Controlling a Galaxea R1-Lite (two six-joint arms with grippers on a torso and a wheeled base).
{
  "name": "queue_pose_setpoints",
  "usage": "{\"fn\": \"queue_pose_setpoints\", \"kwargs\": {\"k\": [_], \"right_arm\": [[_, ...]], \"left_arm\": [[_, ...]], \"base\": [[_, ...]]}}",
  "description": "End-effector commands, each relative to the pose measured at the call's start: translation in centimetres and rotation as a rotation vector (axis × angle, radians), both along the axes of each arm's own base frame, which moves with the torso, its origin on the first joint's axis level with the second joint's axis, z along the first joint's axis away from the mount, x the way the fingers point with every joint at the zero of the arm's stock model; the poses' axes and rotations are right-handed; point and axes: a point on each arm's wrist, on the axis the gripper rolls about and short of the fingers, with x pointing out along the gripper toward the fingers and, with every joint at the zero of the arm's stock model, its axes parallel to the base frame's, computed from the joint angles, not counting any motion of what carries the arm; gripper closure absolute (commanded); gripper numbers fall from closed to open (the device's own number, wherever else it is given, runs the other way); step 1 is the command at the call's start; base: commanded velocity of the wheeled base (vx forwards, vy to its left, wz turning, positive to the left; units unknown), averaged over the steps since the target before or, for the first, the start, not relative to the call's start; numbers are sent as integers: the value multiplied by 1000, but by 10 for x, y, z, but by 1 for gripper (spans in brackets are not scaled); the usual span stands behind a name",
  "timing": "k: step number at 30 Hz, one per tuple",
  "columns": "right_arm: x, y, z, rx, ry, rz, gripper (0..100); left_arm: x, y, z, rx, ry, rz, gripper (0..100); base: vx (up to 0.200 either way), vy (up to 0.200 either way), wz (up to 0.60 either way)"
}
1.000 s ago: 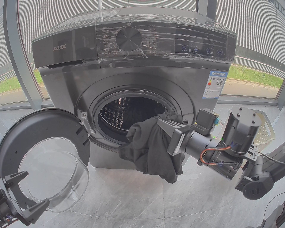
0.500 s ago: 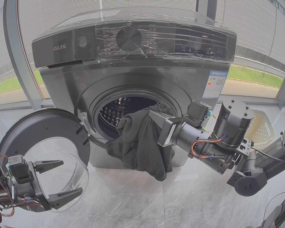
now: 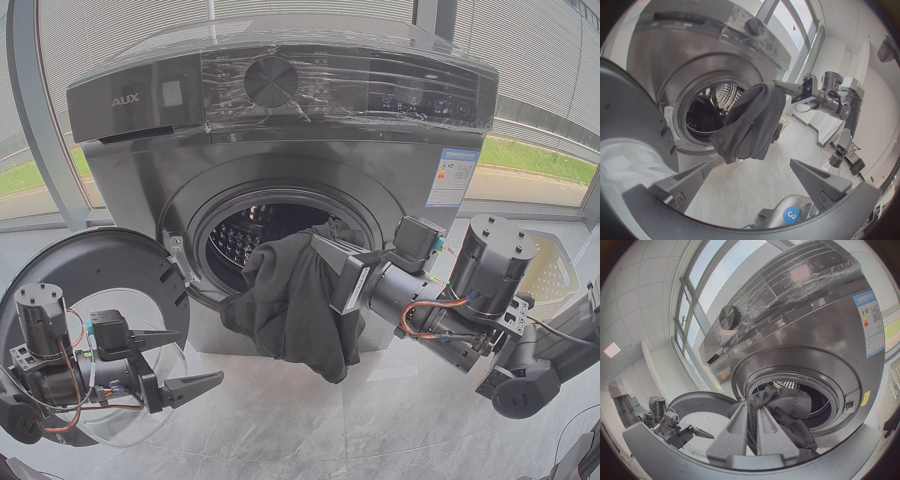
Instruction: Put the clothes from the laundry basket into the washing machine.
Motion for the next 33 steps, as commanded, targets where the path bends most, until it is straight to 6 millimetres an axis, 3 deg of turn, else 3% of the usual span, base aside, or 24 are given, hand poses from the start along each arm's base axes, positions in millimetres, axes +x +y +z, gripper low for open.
{"fn": "queue_pose_setpoints", "kwargs": {"k": [1,24,33], "right_arm": [[-3,-3,-2,-11,4,0,100],[-20,-9,-2,-26,7,30,100],[-21,-9,-2,-26,7,35,100]], "left_arm": [[26,-12,-23,24,86,-7,0],[78,-39,-46,-26,64,27,0],[80,-40,-49,-45,23,23,0]], "base": [[0,0,0],[0,0,0],[0,0,0]]}}
